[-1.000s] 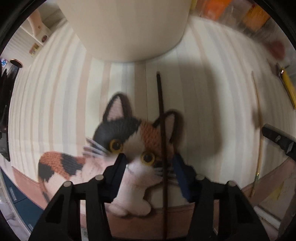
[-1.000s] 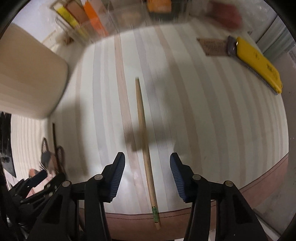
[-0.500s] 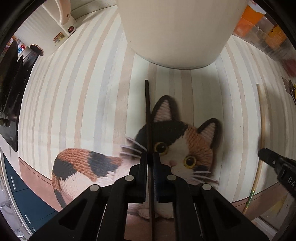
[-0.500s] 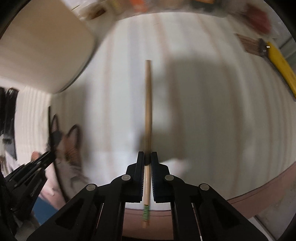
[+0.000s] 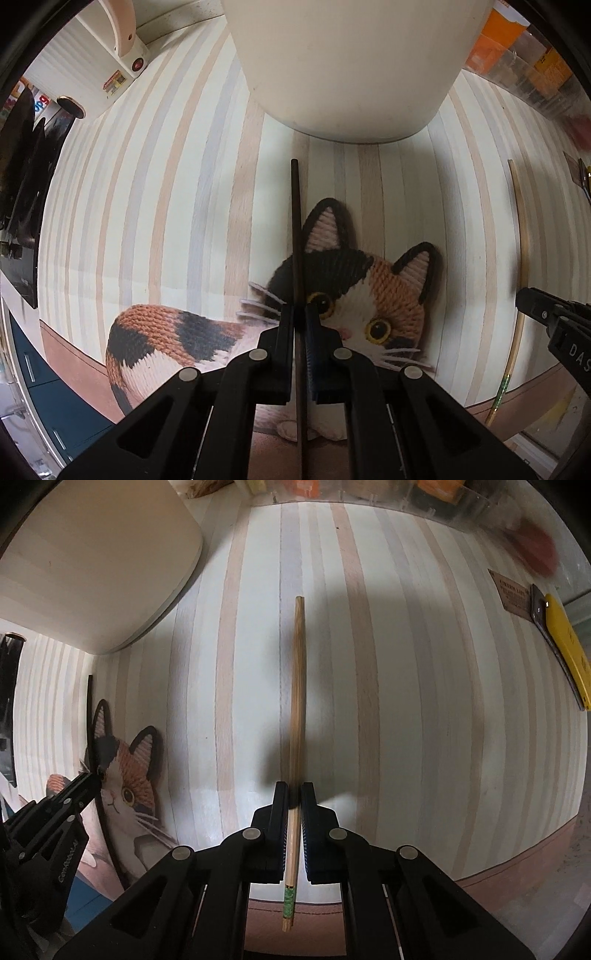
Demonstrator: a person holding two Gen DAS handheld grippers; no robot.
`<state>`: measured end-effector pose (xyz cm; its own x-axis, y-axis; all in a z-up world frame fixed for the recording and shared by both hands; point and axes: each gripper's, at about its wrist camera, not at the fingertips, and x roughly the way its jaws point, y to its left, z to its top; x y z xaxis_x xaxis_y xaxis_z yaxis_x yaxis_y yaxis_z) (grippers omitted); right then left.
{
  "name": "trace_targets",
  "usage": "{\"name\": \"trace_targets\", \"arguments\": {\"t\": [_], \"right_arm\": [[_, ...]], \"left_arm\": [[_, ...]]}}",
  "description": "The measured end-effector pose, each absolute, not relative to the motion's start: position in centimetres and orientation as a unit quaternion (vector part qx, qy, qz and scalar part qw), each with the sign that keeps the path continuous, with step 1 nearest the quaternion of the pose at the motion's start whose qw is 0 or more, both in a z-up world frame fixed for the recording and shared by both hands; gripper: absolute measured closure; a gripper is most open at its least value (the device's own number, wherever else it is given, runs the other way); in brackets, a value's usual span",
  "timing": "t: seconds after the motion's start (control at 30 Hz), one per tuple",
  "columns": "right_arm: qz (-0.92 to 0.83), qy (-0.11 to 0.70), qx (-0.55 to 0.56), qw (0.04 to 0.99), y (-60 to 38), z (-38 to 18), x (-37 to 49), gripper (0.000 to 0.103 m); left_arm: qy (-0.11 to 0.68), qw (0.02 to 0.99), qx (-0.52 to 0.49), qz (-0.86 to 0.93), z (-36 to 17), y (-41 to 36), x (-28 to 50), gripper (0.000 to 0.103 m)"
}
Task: Organize utensils
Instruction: 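Lift both held chopsticks upright and carry them toward the beige holder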
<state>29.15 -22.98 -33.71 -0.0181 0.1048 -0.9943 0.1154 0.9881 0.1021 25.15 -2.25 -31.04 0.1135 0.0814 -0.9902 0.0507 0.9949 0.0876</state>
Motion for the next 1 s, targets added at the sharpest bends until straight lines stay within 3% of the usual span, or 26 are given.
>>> {"name": "trace_targets", "arguments": {"t": [0.67,1.0], "right_arm": [[-0.027,0.696,0.085,0.712,-20.1,-34.1,28.5,0.096],[-0.034,0.654,0.107,0.748,-21.0,-30.6,27.1,0.096]], "left_arm": [[0.648,0.759,0.066,-0.004,-30.8,-2.2,27.2,0.100],[0.603,0.797,0.045,-0.003,-25.3,-0.8,26.2,0.100]]}}
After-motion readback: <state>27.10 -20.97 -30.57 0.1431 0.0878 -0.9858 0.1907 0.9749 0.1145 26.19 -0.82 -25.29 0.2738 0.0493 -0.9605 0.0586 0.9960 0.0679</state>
